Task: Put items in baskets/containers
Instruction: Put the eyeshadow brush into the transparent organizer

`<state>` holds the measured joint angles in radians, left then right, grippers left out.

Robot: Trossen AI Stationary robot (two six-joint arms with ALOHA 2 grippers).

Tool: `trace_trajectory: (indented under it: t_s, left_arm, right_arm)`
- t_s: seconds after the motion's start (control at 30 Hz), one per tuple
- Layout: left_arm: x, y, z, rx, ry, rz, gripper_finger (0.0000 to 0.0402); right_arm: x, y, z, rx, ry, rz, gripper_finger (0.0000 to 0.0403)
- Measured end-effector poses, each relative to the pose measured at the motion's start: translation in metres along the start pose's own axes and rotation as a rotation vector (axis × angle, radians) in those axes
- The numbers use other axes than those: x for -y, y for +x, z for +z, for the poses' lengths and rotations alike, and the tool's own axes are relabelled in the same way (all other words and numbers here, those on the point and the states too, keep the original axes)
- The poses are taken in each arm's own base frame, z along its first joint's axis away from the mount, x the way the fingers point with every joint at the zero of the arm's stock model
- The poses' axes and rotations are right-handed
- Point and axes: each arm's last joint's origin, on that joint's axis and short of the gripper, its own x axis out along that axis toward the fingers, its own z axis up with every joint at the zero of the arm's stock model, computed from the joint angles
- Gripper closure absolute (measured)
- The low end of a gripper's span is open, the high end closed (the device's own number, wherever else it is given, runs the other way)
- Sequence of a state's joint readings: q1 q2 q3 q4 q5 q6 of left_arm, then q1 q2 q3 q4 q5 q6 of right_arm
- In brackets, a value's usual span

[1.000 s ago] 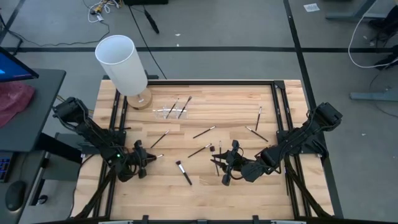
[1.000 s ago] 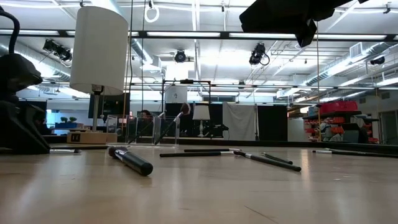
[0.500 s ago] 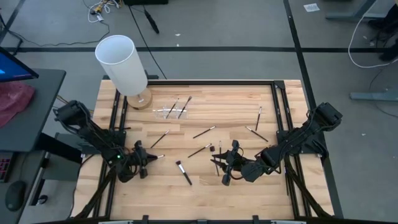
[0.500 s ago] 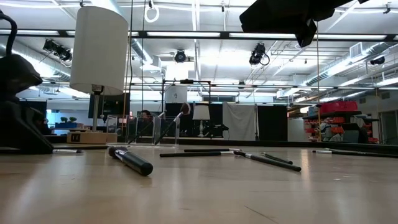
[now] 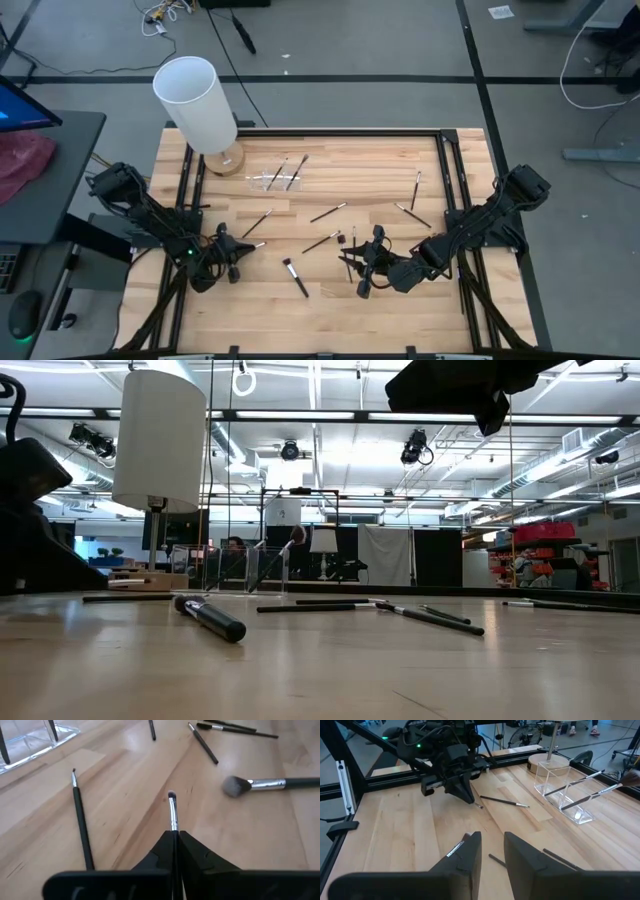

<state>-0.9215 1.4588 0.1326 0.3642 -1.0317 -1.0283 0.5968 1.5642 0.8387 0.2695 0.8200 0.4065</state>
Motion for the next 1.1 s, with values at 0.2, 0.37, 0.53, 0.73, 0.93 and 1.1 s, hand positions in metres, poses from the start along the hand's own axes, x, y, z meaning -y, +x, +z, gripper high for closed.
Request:
trace_trajectory:
  t_s: [0.2,0.37,0.53,0.73,0.93,1.1]
  left_arm:
    - [0.006,0.002,0.004,-0.022,-0.043,-0.034,0.039]
    - [0.012,0.008,0.011,-0.016,-0.02,-0.023,0.0388]
    - [0.018,0.015,0.02,-0.019,-0.003,-0.012,0.0389]
    - [0.031,0.021,0.036,0.043,0.0,-0.04,0.0388]
    - [0.046,0.024,0.062,0.185,0.009,-0.114,0.0391]
    - [0.065,0.029,0.092,0.267,0.056,-0.2,0.0387]
  right_arm:
    - [0.0,0.0,0.0,0.0,0.0,0.0,0.0319]
    - [0.0,0.0,0.0,0.0,0.0,0.0,0.0319]
    - [0.0,0.001,-0.001,-0.007,0.008,0.014,0.0319]
    - [-0.005,0.024,-0.022,-0.074,-0.023,0.115,0.0319]
    - [-0.01,0.061,-0.051,-0.036,0.045,0.188,0.0319]
    - [-0.007,0.084,-0.058,0.111,0.121,0.239,0.0308]
